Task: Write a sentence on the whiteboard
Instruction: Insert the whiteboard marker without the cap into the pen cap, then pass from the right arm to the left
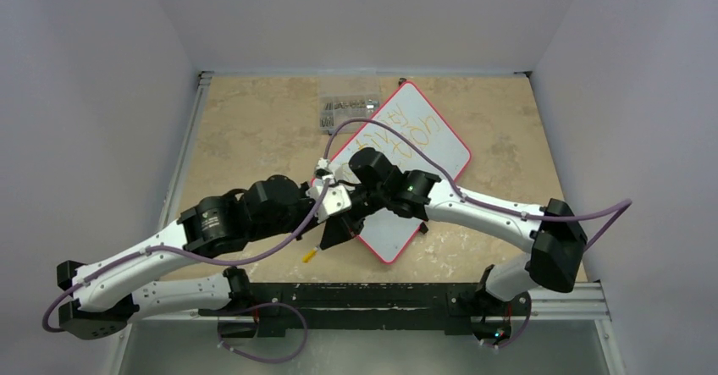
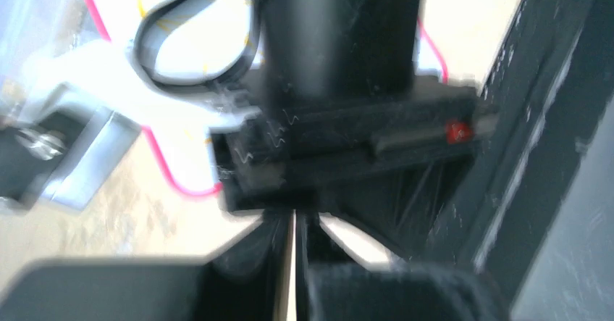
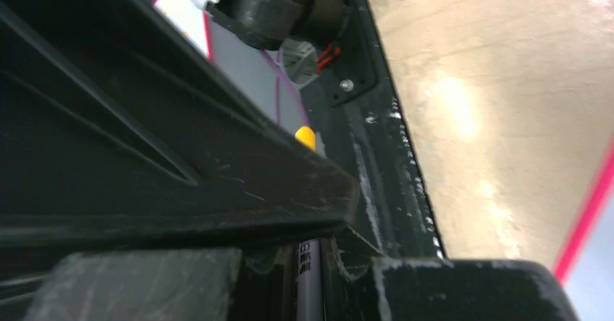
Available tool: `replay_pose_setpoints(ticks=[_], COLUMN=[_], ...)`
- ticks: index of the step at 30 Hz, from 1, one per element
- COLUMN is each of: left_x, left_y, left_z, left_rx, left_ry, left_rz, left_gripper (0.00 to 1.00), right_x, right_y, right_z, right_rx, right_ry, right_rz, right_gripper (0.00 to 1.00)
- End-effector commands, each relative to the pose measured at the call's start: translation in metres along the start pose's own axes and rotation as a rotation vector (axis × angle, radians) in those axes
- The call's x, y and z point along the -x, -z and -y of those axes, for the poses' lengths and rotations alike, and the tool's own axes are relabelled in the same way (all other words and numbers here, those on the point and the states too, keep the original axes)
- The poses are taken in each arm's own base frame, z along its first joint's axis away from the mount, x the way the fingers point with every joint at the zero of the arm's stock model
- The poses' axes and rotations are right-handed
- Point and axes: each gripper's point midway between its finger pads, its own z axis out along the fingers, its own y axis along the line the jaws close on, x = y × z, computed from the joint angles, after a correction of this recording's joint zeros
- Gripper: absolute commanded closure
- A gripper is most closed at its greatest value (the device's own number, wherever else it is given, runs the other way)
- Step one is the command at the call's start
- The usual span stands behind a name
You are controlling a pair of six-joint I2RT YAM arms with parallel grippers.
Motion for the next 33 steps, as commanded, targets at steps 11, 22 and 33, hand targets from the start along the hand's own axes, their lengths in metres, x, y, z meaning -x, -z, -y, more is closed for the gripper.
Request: replay_pose_setpoints(ticks=[11,22,33], left_x=[0.058,0.040,0.042], left_y=[0.065,0.101,0.088], left_z=[-0.020,0.000,0.040], left_rx=[0.073,-0.051,-0.269], left_ry=[0.115,0.087,0.042], left_rz=[0.320,0.287,0.272], left_gripper=[0.54,0.47,0.44], right_x=[0.022,0.028,0.031], right_y=[0.023,0.049,0.078], right_z=[-0.051,-0.042,-0.063], right_rx=[0.029,-0.075,-0.059], right_ry=[0.156,0.227,0.343], right_rz=[0.081,0.132,0.178], right_gripper=[1.00,1.00,1.00])
